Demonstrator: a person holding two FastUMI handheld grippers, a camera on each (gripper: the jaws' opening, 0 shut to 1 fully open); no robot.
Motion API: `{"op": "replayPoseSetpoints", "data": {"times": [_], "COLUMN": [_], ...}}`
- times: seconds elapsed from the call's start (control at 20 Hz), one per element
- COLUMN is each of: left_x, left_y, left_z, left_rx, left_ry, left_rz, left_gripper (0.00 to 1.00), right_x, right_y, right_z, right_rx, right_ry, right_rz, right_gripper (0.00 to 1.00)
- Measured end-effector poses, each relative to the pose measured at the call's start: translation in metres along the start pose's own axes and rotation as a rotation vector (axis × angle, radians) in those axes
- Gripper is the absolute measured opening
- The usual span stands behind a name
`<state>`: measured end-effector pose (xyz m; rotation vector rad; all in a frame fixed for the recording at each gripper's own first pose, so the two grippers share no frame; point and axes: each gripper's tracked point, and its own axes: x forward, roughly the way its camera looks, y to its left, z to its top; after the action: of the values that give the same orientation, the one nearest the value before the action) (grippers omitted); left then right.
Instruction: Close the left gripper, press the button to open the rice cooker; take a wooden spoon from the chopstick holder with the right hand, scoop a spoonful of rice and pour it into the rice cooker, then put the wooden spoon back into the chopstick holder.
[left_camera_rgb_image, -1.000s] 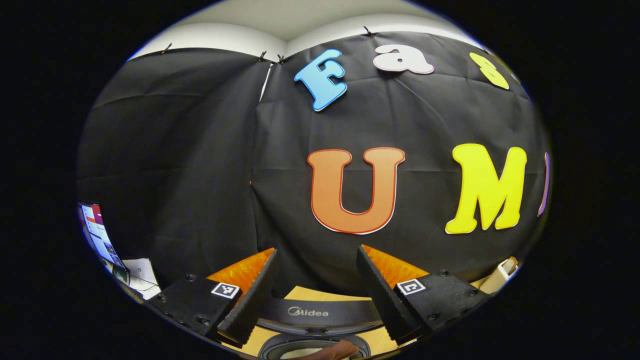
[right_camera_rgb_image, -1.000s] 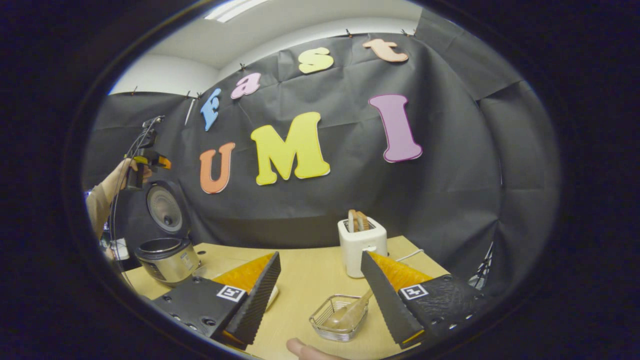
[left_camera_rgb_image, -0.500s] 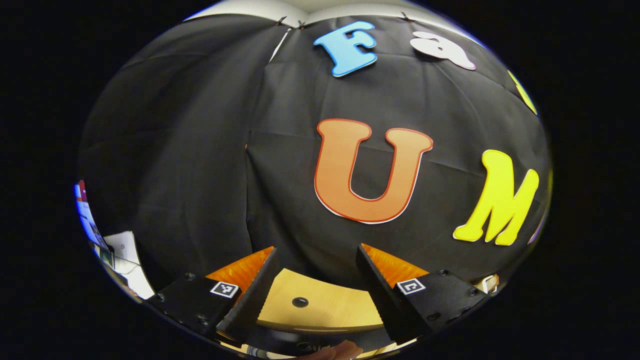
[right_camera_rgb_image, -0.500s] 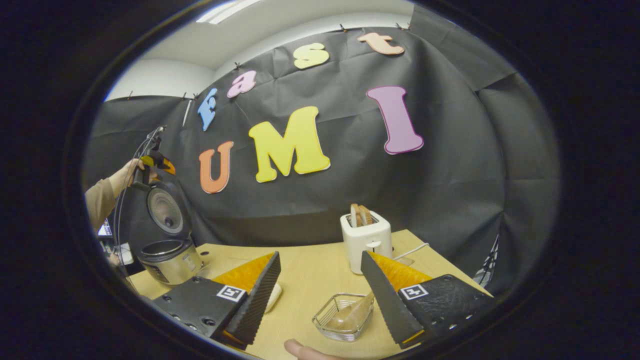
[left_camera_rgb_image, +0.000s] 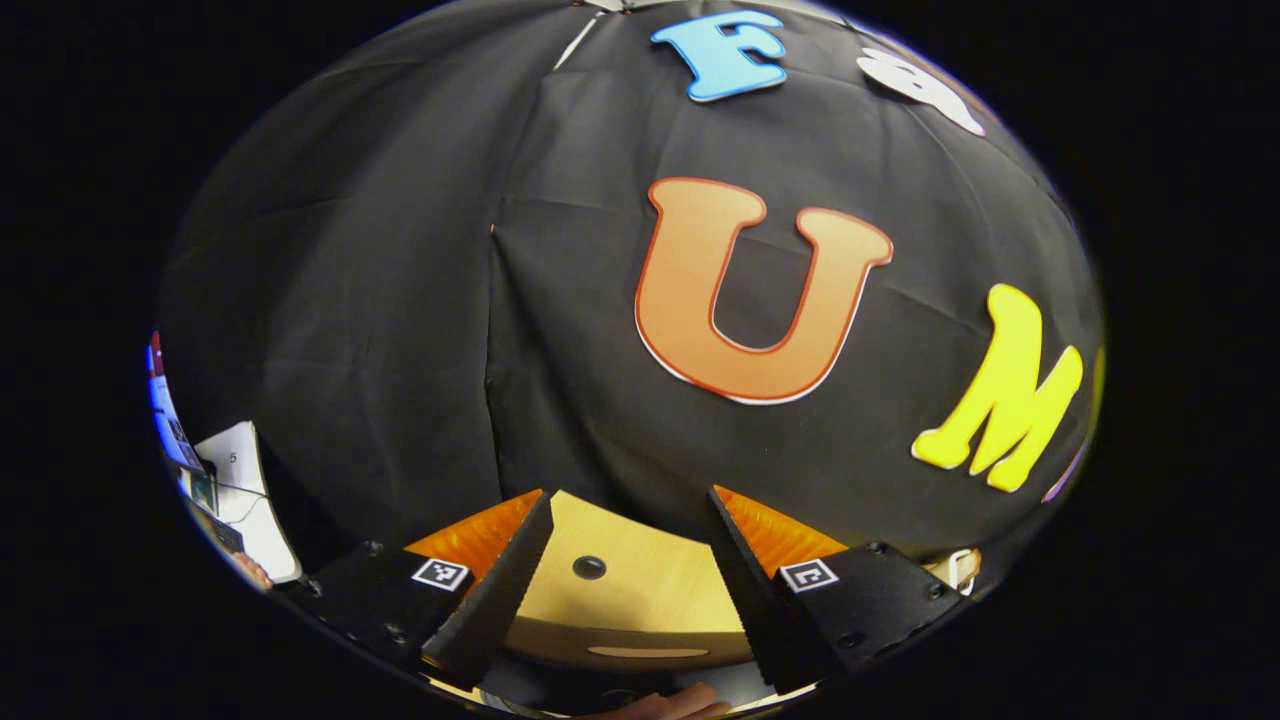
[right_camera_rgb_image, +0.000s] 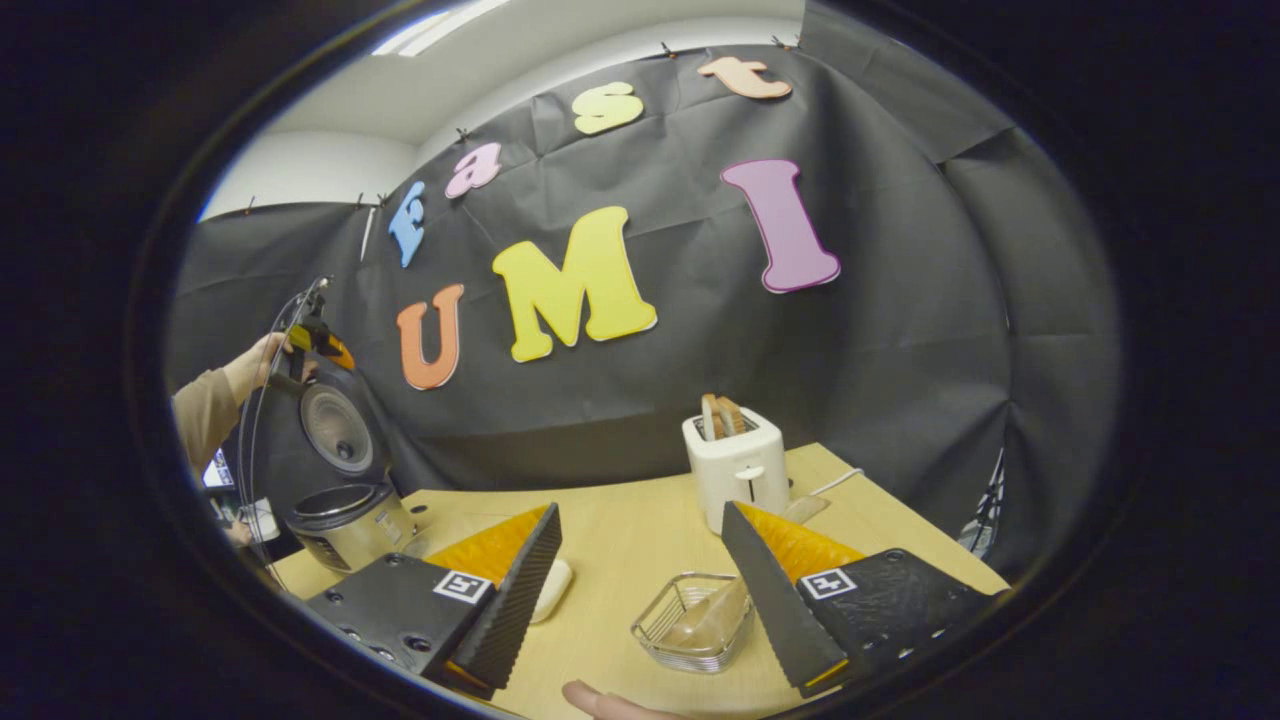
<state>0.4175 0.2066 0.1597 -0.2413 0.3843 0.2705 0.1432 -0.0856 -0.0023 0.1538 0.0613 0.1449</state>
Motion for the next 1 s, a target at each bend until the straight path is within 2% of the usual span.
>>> {"op": "replayPoseSetpoints", "data": {"times": [0.15, 0.3, 0.6, 0.9, 1.0], "left_x": [-0.006, -0.012, -0.036, -0.069, -0.083], "left_y": [-0.011, -0.008, -0.01, -0.013, -0.012], "left_z": [-0.01, -0.019, -0.031, -0.069, -0.088], "left_rx": [0.073, 0.155, 0.164, 0.171, 0.174], "left_ry": [0.009, 0.001, -0.029, -0.021, -0.019], "left_rz": [-0.03, 0.017, -0.023, -0.065, -0.083], "left_gripper": [0.97, 0.97, 0.97, 0.96, 0.96], "right_x": [-0.009, -0.017, -0.048, -0.077, -0.086], "right_y": [0.008, 0.017, 0.053, 0.068, 0.069], "right_z": [-0.008, -0.012, -0.016, -0.028, -0.031], "right_rx": [-0.048, -0.104, -0.191, -0.119, -0.093], "right_ry": [0.007, 0.011, -0.012, -0.003, 0.011], "right_rz": [0.016, 0.024, 0.093, 0.107, 0.089], "right_gripper": [0.96, 0.96, 0.96, 0.96, 0.92]}}
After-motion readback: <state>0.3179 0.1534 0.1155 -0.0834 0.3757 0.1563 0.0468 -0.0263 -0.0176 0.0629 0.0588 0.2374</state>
